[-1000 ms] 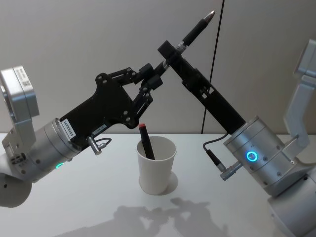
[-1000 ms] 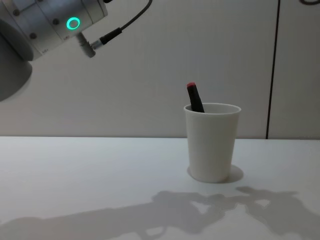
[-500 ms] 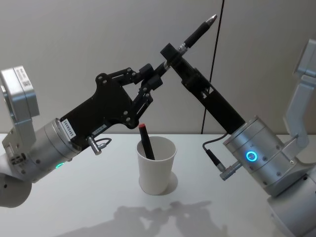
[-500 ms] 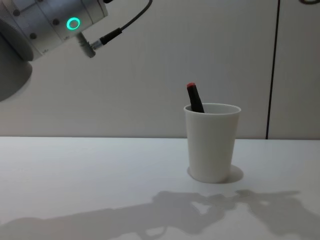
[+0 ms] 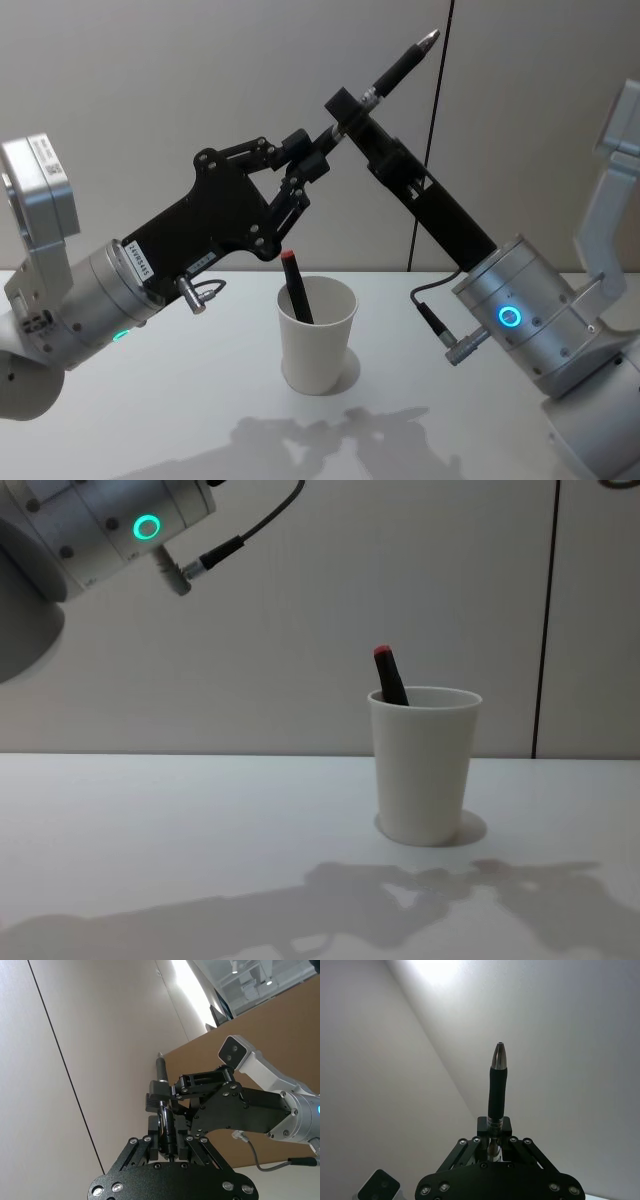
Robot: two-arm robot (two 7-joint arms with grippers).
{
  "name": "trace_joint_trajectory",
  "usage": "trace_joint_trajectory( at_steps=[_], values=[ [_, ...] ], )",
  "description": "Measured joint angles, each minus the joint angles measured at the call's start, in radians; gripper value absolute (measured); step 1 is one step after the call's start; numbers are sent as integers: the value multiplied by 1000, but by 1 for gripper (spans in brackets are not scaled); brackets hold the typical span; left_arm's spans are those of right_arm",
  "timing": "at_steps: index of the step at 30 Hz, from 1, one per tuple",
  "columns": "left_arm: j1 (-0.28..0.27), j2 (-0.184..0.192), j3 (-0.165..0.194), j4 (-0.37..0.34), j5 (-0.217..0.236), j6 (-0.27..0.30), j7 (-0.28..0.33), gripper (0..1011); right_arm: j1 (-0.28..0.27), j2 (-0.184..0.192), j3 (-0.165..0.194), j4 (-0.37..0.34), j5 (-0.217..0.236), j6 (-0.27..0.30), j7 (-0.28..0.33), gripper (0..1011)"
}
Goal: Place the pen into the pen holder.
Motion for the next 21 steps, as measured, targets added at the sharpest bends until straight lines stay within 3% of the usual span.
trace_joint_trajectory(
  at_steps=[3, 8, 17, 21],
  values=[
    [0, 0, 0, 0, 0, 0, 0, 206, 0, 0, 0, 0, 0, 0, 0, 142],
    [0, 0, 0, 0, -1, 0, 0, 308, 0, 0, 0, 0, 0, 0, -1, 142],
    [0, 0, 0, 0, -1, 0, 0, 575, 0, 0, 0, 0, 0, 0, -1, 142],
    [0, 0, 0, 0, -1, 0, 0, 745, 0, 0, 0, 0, 0, 0, -1, 142]
  ],
)
